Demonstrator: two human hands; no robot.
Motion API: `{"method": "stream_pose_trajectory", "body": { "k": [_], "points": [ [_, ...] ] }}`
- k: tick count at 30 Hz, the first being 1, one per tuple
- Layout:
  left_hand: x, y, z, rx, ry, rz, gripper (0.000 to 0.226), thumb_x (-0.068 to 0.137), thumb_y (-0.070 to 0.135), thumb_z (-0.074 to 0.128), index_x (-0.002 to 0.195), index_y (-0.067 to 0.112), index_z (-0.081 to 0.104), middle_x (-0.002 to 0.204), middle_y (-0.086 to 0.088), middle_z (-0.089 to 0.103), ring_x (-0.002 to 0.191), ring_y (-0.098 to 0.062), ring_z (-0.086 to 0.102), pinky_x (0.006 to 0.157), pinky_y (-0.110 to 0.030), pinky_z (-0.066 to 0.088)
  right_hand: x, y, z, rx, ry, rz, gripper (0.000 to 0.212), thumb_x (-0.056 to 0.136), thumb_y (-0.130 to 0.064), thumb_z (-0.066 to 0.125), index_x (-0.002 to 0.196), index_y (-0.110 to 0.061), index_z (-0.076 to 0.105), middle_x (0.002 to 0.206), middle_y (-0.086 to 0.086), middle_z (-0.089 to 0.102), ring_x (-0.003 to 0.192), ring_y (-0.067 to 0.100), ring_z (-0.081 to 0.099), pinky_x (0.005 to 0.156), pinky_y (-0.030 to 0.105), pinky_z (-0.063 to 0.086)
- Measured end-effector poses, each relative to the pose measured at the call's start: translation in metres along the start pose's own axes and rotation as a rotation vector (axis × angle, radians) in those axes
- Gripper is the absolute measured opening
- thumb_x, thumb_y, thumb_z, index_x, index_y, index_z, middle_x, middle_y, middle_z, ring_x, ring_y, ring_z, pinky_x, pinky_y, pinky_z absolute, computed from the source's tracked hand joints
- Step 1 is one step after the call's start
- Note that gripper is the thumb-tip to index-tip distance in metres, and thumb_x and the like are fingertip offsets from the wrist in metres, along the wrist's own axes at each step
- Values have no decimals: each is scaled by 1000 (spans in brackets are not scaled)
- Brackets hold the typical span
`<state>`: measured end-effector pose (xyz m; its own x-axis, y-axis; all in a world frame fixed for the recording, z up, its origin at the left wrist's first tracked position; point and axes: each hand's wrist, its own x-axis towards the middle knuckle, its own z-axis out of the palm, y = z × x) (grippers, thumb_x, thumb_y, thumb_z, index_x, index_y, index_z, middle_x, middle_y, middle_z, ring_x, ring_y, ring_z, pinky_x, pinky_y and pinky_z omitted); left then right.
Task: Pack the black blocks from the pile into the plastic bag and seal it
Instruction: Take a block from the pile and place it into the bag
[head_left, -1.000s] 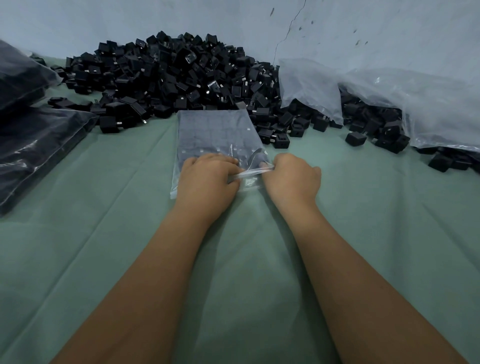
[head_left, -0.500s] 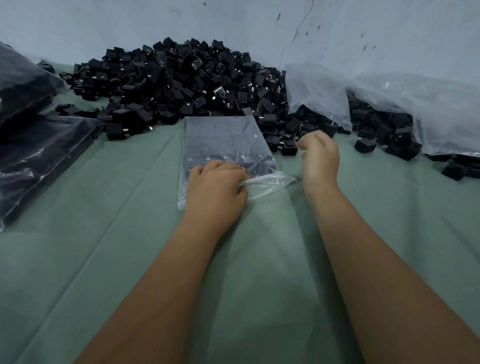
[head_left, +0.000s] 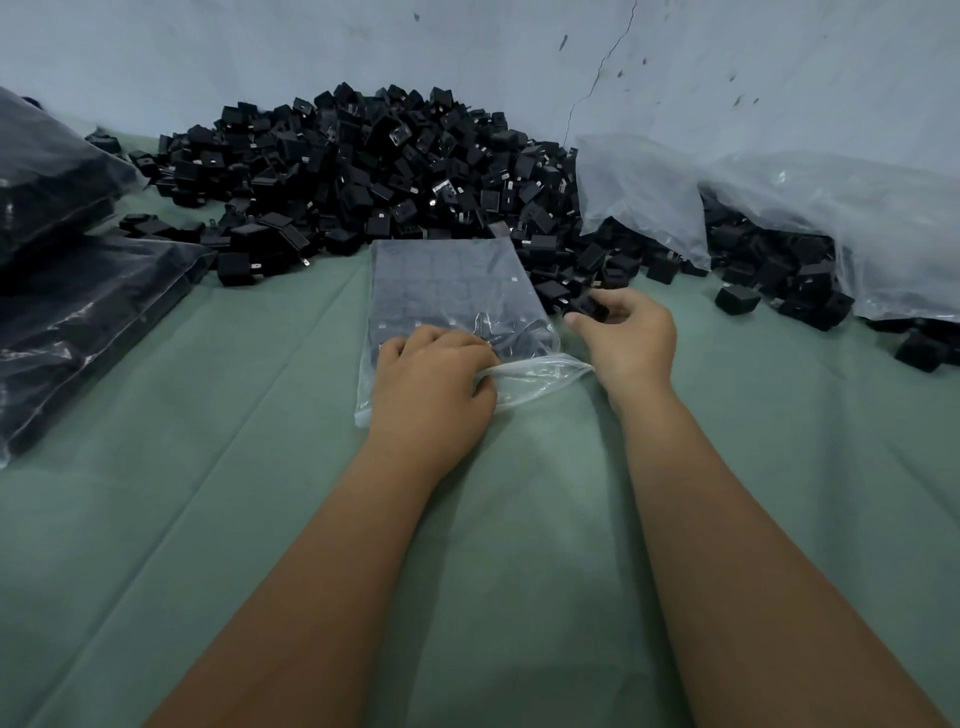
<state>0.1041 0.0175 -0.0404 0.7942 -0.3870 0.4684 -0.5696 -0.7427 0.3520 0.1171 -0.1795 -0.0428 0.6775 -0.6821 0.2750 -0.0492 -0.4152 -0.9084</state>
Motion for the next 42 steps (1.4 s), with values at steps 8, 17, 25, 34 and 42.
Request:
{"method": "stream_pose_trajectory", "body": {
  "k": [8,17,25,34,42],
  "points": [
    [-8,4,-13,-73,35,-42,24,82,18,64,103,25,74,115,7,66,110,-22,53,90,-34,32,-94,-46,4,128,130,-391,26,77,-27,74,101,-20,69,96,-11,61,91,10,59,79,24,48],
    [-29,-12,-37,-424,259,-443,10,83,17,67,90,22,72,84,7,68,82,-13,63,77,-36,52,-123,-51,8,-7,-229,-590,17,77,-23,74,87,-17,61,84,-10,58,75,5,49,66,16,40],
    [-26,-8,-38,-559,324,-304,7,81,7,69,82,14,71,81,3,67,76,-5,59,67,-7,38,-119,-48,14,-320,-452,-617,21,80,-24,71,98,-19,60,100,-4,60,94,17,54,76,35,47],
    [-25,-35,-50,-384,277,-693,18,85,25,48,94,30,63,87,4,69,93,-25,62,98,-47,41,-117,-46,14,-178,-564,-452,25,81,-19,65,100,-34,69,95,-12,64,84,3,57,81,23,48],
    [-24,-37,-43,-127,136,-689,23,89,19,46,104,25,64,98,-3,71,103,-29,58,99,-39,30,-116,-49,13,-236,-709,-514,35,80,-16,59,109,-30,72,107,-16,69,106,6,57,97,27,43]
  ]
}}
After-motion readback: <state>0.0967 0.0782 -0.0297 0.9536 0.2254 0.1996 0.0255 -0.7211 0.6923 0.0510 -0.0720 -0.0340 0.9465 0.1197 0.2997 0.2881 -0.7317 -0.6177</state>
